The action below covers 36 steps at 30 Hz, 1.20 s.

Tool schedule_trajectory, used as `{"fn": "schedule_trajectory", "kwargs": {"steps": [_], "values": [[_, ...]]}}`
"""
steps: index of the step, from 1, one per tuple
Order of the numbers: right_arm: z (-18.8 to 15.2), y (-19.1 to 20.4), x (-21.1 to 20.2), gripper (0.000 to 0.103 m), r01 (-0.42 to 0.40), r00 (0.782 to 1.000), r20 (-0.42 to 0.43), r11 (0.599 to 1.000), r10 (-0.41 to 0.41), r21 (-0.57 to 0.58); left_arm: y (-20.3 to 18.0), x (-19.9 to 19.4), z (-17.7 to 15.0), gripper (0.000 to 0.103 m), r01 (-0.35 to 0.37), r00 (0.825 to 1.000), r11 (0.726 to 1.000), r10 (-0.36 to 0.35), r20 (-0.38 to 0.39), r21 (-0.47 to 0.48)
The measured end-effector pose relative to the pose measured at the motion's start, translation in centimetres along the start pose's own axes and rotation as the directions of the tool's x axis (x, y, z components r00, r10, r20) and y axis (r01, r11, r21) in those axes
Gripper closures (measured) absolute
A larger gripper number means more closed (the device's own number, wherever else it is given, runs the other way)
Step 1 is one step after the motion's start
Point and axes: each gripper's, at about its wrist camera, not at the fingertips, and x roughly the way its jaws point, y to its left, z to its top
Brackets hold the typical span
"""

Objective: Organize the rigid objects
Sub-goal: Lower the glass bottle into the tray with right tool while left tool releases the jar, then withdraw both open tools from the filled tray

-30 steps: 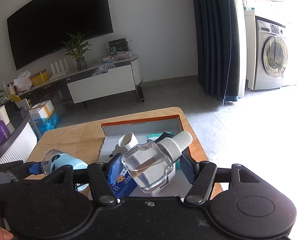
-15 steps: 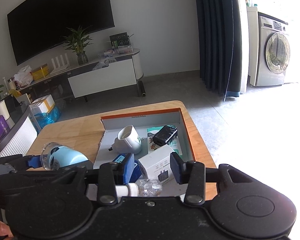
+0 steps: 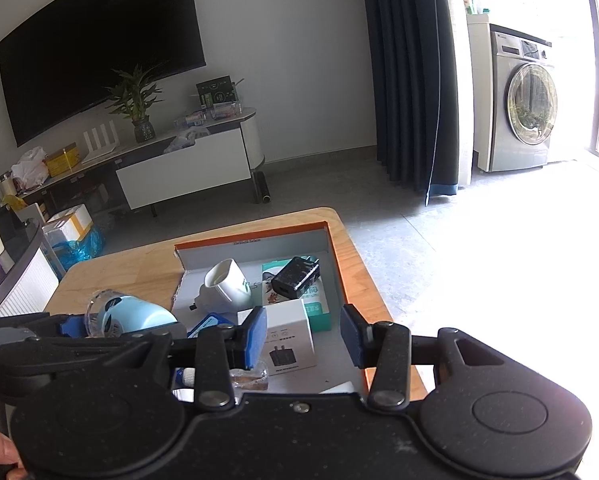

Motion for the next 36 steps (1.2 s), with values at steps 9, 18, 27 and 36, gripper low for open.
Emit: {"fn": "schedule_trajectory", "kwargs": {"steps": [9, 18, 27, 36], "values": [[0.1, -1.3, -1.1, 0.043, 0.022, 0.999, 0.032, 0.999, -0.023, 0.028, -1.8, 0.8, -0.3, 0.017, 0.043, 0.999, 0.999, -0.043, -0.016, 0.019], [0.0, -1.3, -2.0, 0.04, 0.015, 0.999, 0.049, 0.999, -0.016, 0.03, -0.7, -1.6, -0.3, 0.007, -0.034, 0.999, 0.999, 0.034, 0.01, -0.013], [-0.7, -0.3, -3.6, 0.03, -0.014, 0.998, 0.059, 1.0, 0.015, -0.006, -0.3, -4.1, -1.7, 0.0, -0.148, 0.989, 0.988, 0.148, -0.007, -0.048], [-2.8, 0.0, -4.5, 0.026, -0.037, 0.999, 0.016, 0.998, 0.038, -0.048, -1.0, -5.2, -4.2, 0.0, -0.248, 0.969, 0.965, 0.244, -0.048, -0.091]]}}
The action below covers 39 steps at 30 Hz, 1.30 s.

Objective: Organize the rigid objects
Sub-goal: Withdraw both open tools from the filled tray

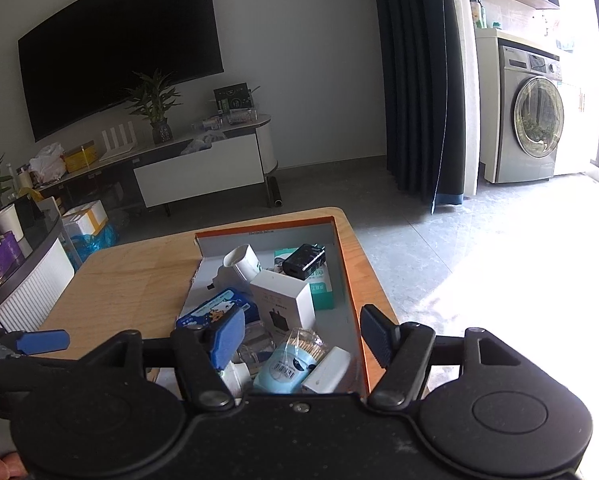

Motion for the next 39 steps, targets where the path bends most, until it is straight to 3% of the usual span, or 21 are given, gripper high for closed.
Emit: {"fn": "schedule_trajectory", "kwargs": {"steps": [12, 39], "values": [[-2.7, -0.6, -0.3, 0.025, 0.002, 0.997, -0.072, 1.0, -0.003, -0.011, 0.0, -0.4, -2.0, 0.0, -0.038, 0.998, 0.999, 0.036, -0.051, -0.029], [-3.2, 0.0, 0.1, 0.024, -0.017, 0.996, -0.09, 0.999, 0.014, -0.033, -0.3, -0.1, -2.5, 0.0, -0.045, 0.996, 0.999, 0.044, -0.076, -0.016]]}}
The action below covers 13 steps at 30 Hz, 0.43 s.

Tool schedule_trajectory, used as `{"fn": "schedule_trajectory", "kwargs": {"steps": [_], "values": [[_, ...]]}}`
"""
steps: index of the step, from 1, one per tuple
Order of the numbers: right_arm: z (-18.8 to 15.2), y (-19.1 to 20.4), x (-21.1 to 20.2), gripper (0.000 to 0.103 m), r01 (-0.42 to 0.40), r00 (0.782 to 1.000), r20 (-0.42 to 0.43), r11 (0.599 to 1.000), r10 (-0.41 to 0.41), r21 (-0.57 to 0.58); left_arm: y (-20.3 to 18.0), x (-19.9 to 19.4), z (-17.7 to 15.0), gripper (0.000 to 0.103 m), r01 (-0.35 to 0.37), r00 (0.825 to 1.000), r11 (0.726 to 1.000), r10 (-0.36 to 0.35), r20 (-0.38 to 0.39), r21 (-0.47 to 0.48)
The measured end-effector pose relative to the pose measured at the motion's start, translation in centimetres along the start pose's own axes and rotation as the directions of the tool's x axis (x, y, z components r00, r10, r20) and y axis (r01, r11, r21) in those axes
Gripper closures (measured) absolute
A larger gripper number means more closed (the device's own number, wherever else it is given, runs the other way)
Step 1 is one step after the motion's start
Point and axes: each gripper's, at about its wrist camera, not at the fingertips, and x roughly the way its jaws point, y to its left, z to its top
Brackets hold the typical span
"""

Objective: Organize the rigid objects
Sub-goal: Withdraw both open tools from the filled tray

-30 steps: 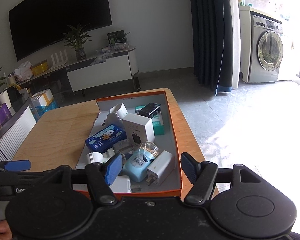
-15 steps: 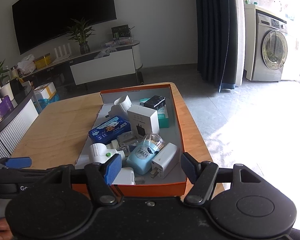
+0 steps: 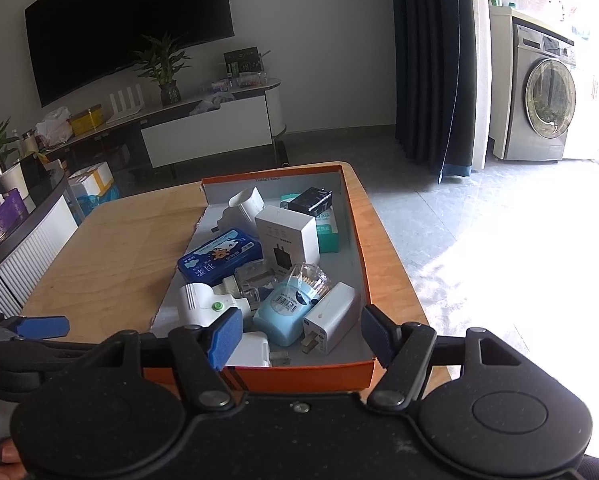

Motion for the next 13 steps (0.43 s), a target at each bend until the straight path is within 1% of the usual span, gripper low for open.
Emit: {"fn": "schedule_trajectory", "kwargs": {"steps": [7, 13], "values": [[-0.05, 0.06, 0.06, 0.024, 0.001, 1.0, -0.004, 1.0, -0.001, -0.005, -0.12, 0.08, 0.06, 0.0, 0.017, 1.0, 1.0, -0.017, -0.003, 0.009], [0.1, -0.01, 0.1, 0.024, 0.008, 1.0, -0.003, 1.0, -0.008, 0.0, 0.09, 0.32, 0.06, 0.0, 0.01, 1.0, 1.0, -0.01, -0.009, -0.009]]}}
